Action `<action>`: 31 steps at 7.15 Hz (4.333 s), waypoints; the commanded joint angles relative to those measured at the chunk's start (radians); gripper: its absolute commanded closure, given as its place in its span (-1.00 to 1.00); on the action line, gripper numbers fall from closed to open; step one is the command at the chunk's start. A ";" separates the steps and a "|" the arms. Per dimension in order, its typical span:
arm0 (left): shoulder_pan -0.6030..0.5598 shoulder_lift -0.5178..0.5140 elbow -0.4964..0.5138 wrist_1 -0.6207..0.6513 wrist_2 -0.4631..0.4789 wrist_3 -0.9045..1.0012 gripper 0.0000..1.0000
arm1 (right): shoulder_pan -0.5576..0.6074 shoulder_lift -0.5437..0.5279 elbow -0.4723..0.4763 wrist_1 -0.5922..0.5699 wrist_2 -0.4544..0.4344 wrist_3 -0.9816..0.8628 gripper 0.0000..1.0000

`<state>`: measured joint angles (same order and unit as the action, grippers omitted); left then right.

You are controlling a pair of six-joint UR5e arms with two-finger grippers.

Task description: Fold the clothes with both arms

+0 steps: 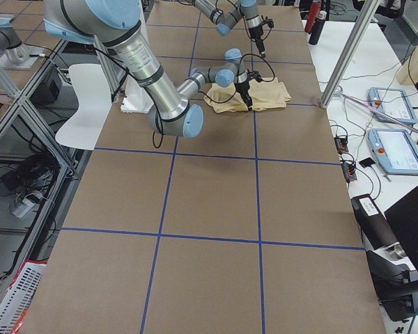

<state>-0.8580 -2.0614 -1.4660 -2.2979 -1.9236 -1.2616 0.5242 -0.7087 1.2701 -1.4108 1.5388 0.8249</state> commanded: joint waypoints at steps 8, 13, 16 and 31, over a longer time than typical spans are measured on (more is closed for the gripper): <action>0.007 -0.002 0.001 0.000 0.000 -0.004 -1.00 | 0.137 -0.129 0.121 -0.008 0.156 -0.115 -0.08; 0.005 -0.003 -0.005 -0.006 0.005 -0.002 -1.00 | 0.148 -0.001 0.056 0.004 0.153 -0.102 -0.24; 0.005 0.000 -0.005 -0.044 0.009 0.008 -1.00 | 0.146 0.057 -0.022 0.088 0.156 -0.055 -0.40; 0.056 0.007 -0.085 -0.029 -0.037 -0.009 -1.00 | -0.110 -0.161 0.320 -0.020 0.216 1.178 -0.99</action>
<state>-0.8024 -2.0541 -1.5454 -2.3278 -1.9605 -1.2697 0.4230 -0.8813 1.5798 -1.3661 1.7608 1.9814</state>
